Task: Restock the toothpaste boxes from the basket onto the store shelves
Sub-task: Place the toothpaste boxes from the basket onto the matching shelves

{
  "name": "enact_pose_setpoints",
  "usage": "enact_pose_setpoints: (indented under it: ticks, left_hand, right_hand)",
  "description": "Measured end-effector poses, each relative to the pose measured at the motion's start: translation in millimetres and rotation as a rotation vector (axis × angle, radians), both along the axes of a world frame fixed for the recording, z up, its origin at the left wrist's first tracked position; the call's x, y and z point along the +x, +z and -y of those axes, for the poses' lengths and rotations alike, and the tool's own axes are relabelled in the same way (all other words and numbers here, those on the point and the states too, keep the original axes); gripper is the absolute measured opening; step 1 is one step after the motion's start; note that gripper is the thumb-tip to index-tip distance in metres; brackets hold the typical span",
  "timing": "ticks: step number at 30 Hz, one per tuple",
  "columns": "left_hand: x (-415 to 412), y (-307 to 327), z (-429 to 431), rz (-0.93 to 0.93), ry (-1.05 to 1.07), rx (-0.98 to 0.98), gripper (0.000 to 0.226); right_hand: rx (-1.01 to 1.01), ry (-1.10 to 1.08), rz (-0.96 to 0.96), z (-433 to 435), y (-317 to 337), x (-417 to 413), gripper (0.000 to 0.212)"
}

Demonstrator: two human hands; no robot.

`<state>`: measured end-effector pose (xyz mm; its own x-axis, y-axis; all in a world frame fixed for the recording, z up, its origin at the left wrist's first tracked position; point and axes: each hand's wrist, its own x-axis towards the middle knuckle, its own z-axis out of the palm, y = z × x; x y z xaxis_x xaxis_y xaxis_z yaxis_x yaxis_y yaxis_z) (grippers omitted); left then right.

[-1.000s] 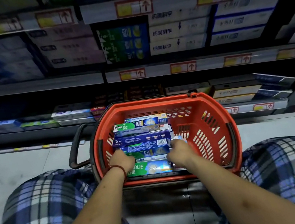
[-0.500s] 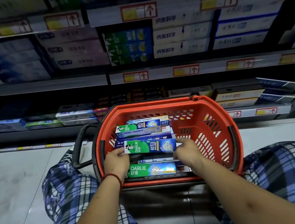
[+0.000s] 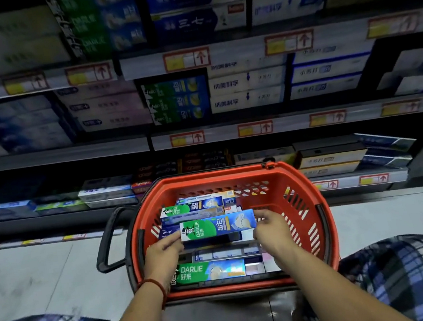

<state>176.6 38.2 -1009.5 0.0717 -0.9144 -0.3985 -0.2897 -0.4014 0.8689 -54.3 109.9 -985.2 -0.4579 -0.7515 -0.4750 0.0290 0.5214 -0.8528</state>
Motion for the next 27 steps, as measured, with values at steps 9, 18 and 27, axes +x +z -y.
enact_pose_setpoints:
  ticks: [9,18,27]
  left_hand:
    - [-4.6,13.7,17.7,-0.086,0.048,-0.076,0.036]
    - [-33.2,76.3,69.9,-0.067,-0.114,-0.281,0.057]
    - [-57.5,125.0,101.9,-0.054,-0.046,-0.416,0.036]
  right_hand:
    - [-0.081,0.007,-0.024,2.7,26.8,-0.5,0.054]
    - [-0.223,-0.079,-0.112,23.8,76.6,-19.0,0.056]
    - [-0.314,-0.141,-0.118,62.4,117.8,-31.7,0.054]
